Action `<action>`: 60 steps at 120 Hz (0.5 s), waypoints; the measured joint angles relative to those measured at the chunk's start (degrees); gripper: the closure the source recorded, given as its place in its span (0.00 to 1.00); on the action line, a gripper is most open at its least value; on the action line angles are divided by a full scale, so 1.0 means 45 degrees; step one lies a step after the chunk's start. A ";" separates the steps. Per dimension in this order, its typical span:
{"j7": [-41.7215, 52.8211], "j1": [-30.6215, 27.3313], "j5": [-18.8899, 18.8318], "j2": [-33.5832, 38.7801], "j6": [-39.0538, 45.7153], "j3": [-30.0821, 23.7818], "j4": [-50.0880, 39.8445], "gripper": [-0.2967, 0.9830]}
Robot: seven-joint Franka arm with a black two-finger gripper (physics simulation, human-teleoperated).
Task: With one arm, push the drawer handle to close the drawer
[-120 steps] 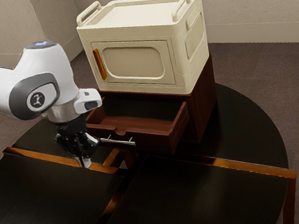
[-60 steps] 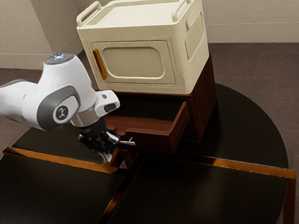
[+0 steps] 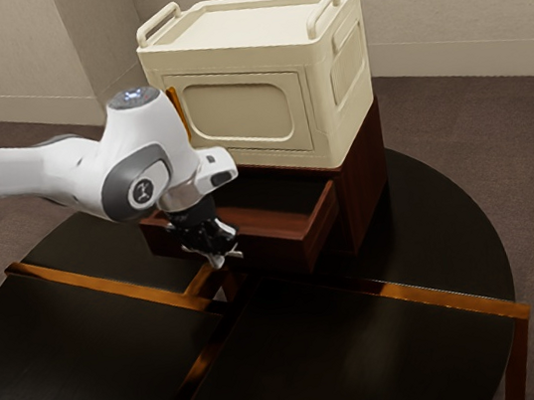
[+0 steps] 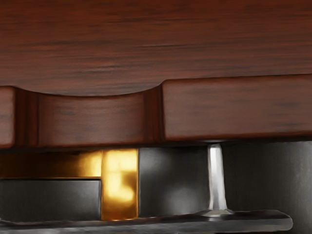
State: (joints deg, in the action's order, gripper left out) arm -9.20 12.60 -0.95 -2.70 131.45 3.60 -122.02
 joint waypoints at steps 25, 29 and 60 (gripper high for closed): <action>0.0207 -0.0200 0.0013 -0.0757 0.0054 0.0112 0.0928 0.85; 0.0241 -0.0204 0.0021 -0.0905 0.0059 0.0117 0.1116 0.85; 0.0468 -0.0232 0.0098 -0.2099 0.0076 0.0272 0.2541 0.85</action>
State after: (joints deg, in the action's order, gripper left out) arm -7.10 11.55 -0.51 -12.15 131.79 4.83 -110.59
